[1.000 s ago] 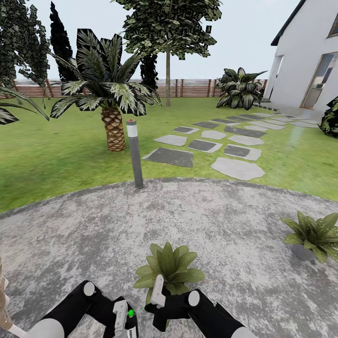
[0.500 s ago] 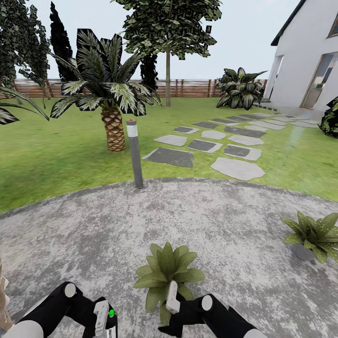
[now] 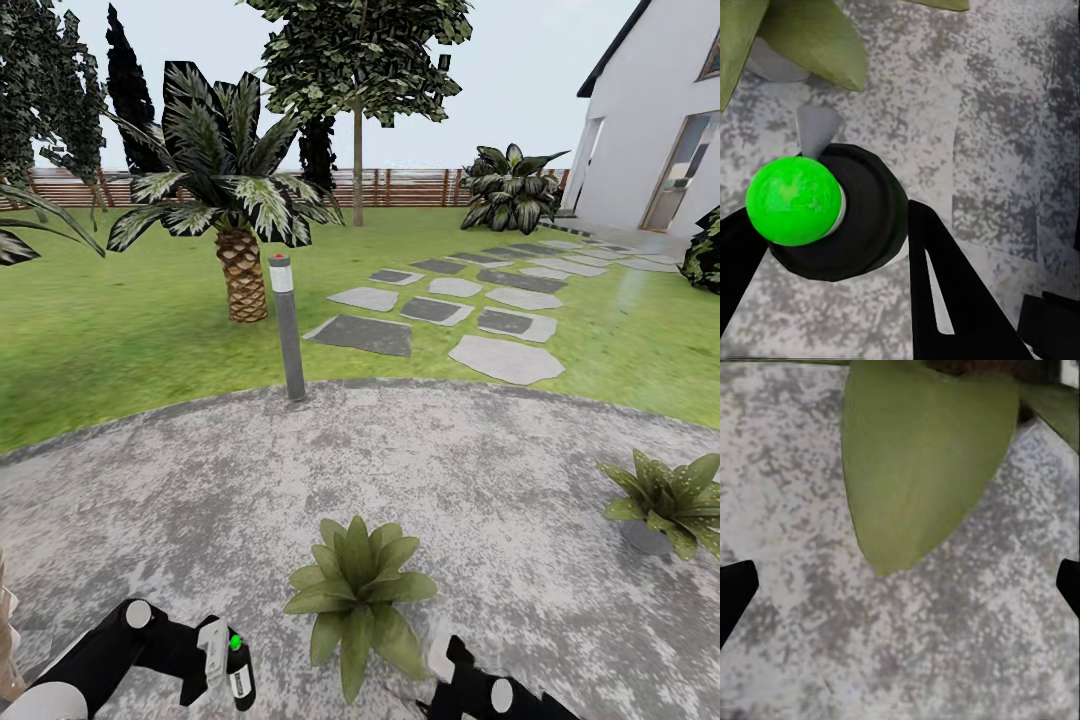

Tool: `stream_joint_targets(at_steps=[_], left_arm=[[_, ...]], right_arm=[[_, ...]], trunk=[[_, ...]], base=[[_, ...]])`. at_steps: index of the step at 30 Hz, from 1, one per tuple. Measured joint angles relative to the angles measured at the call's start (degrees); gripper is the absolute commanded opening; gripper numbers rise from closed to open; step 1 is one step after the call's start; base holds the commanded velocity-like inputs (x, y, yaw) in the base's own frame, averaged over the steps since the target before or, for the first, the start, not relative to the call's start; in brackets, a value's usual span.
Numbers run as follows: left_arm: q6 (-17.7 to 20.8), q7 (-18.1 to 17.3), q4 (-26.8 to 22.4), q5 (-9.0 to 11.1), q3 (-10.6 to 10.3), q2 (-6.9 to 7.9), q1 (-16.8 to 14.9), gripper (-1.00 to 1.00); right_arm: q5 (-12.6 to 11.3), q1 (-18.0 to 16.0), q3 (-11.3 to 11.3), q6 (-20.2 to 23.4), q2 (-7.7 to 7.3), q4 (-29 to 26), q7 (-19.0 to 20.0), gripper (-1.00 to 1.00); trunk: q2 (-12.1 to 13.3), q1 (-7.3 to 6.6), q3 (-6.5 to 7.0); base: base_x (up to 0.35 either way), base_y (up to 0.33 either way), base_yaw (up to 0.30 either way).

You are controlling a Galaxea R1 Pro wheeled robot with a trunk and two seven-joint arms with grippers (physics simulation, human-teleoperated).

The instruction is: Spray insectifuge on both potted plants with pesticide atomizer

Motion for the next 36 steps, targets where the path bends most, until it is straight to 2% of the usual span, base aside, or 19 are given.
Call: stream_joint_targets(at_steps=[3,5,7,8,10,11,13,15,17,18,20,25,29,31,32,34,36], left_arm=[[0.22,0.06,0.0,0.11,1.32,0.08,-0.03,-1.0],[0.34,0.16,-0.01,0.16,2.51,0.12,0.02,-1.0],[0.39,0.27,-0.01,0.14,3.48,0.13,0.05,-1.0],[0.45,0.32,-0.01,0.13,3.96,0.13,0.06,-1.0],[0.75,0.38,0.04,0.12,4.52,0.13,0.06,-1.0],[1.54,0.4,0.06,0.12,5.1,0.13,0.06,-1.0],[4.0,0.42,0.04,0.07,6.2,0.13,0.06,-1.0],[6.57,0.51,0.0,0.02,6.89,0.13,0.04,-1.0],[7.89,1.11,-0.01,-0.02,7.17,0.13,0.0,-1.0],[8.46,2.38,-0.01,-0.03,7.28,0.11,-0.01,-1.0],[8.74,3.78,-0.01,0.0,7.33,0.06,-0.02,-1.0],[10.81,6.04,0.07,0.02,7.26,-0.03,-0.02,-1.0],[12.47,10.42,0.09,0.04,7.32,-0.38,-0.03,-1.0],[15.07,11.92,0.08,-0.1,7.41,-0.46,-0.03,-1.0],[17.6,12.62,0.07,-0.31,7.46,-0.52,-0.03,-1.0],[21.46,13.13,0.06,-0.54,7.45,-0.63,-0.03,-1.0],[23.57,13.27,0.03,-0.63,7.33,-0.73,-0.03,-1.0]], right_arm=[[-0.16,0.07,0.12,-2.6,-0.25,6.17,-5.95,1.0],[-1.91,0.13,0.0,-6.18,-1.28,9.75,-7.79,1.0],[-7.42,0.23,-0.14,-9.76,-3.26,11.17,-8.39,1.0],[-12.11,0.28,-0.19,-10.84,-4.07,11.54,-8.51,1.0],[-18.35,0.33,-0.44,-11.54,-4.68,11.81,-8.8,1.0],[-22.69,0.34,-0.77,-11.76,-4.91,11.93,-8.92,1.0],[-29.13,0.35,-0.82,-11.92,-5.07,12.01,-9.76,1.0],[-33.36,0.35,-1.03,-12.0,-5.05,12.08,-12.89,1.0],[-35.33,0.34,-1.02,-12.08,-4.92,12.13,-16.87,1.0],[-36.04,0.39,-1.0,-12.1,-4.68,12.09,-20.44,1.0],[-36.38,0.48,-0.96,-12.1,-4.41,12.07,-22.49,1.0],[-37.63,0.88,-1.03,-12.1,-4.28,12.06,-23.4,1.0],[-42.12,1.28,-1.02,-12.11,-4.28,12.07,-23.5,1.0],[-43.98,1.44,-1.03,-12.12,-4.28,12.09,-23.52,1.0],[-44.94,1.5,-1.01,-12.12,-4.28,12.1,-23.52,1.0],[-45.68,1.59,-0.98,-12.12,-4.28,12.13,-23.52,1.0],[-45.94,1.67,-0.98,-12.12,-4.28,12.1,-23.52,1.0]], trunk=[[0.0,0.0,0.0],[0.0,0.0,0.0],[0.0,0.0,0.0],[0.0,0.0,0.0],[0.0,0.0,0.0],[0.0,0.0,0.0],[0.0,0.0,0.0],[0.0,0.0,0.0],[0.0,0.0,0.0],[0.0,0.0,0.0],[0.0,0.0,0.0],[0.0,0.0,0.0],[0.0,0.0,0.0],[0.0,0.0,0.0],[0.0,0.0,0.0],[0.0,0.0,0.0],[0.0,0.0,0.0]], base=[[0.0,0.0,0.0],[0.0,0.0,0.0],[0.0,0.0,0.0],[0.0,0.0,0.0],[0.0,0.0,0.0],[0.0,0.0,0.0],[0.0,0.0,0.0],[0.0,0.0,0.0],[0.0,0.0,0.0],[0.0,0.0,0.0],[0.0,0.0,0.0],[0.0,0.0,0.0],[0.0,0.0,0.0],[0.0,0.0,0.0],[0.0,0.0,0.0],[0.0,0.0,0.0],[0.0,0.0,0.0]])
